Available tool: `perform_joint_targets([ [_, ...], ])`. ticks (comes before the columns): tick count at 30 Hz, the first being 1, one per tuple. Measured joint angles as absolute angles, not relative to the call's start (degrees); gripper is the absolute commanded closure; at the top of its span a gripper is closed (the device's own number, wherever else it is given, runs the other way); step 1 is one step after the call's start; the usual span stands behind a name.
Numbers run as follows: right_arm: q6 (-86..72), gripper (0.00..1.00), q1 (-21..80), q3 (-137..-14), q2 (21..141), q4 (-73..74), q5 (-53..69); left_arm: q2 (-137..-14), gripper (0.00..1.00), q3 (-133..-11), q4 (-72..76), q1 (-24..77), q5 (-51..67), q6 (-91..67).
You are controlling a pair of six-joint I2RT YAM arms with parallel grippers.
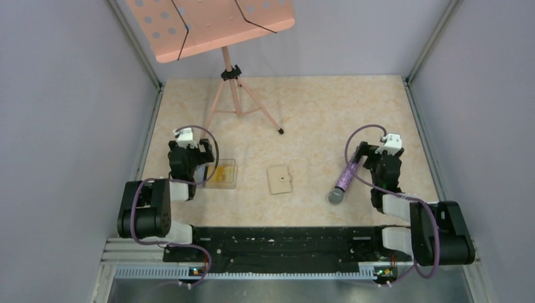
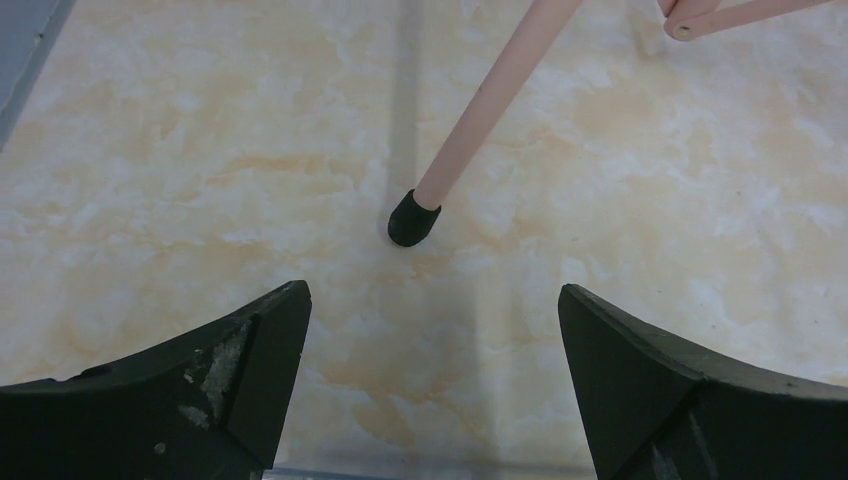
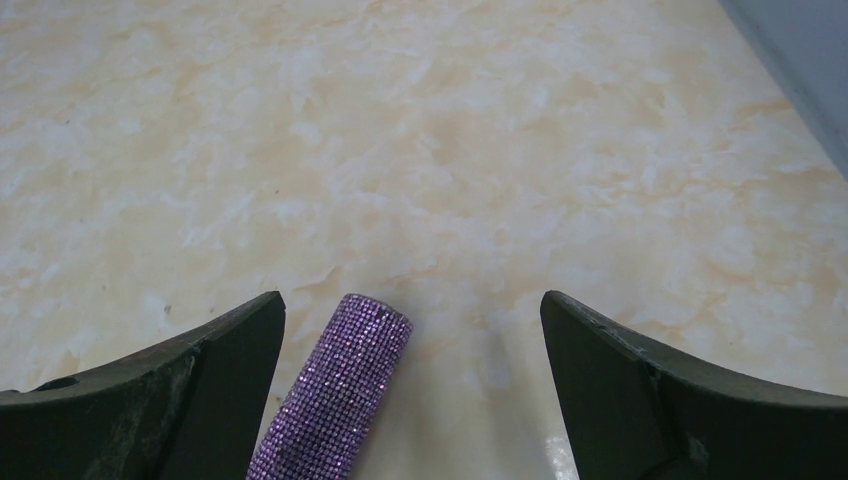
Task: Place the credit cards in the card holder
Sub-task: Reset both arms
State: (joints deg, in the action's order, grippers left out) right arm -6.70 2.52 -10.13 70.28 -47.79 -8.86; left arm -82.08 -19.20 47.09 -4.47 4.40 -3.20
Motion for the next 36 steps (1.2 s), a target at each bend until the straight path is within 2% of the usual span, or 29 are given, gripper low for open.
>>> perform_joint_targets([
  [3, -7.6, 0.01, -0.1, -10.2, 70.3, -49.2, -8.0, -84.0, 0.01, -16.7, 54.2, -4.5, 4.7, -1.9],
  [8, -7.6, 0.01, -4.8, -10.6, 75.4, -56.2, -5.7, -83.9, 0.01, -16.4, 55.8, -4.5, 4.8, -1.3],
  [10, -6.8, 0.03, -4.5, -11.2, 78.8, -57.1, -5.0, -83.9, 0.01, -16.4, 55.9, -4.5, 4.6, -1.3],
  [13, -5.0, 0.01, -2.6, -11.1, 83.1, -60.4, -3.5, -83.9, 0.01, -16.5, 55.7, -4.5, 3.5, -1.4],
  [36, -3.0, 0.01, -2.0, -10.9, 83.4, -65.2, -2.2, -83.9, 0.01, -17.0, 55.2, -4.5, -0.1, -1.6],
])
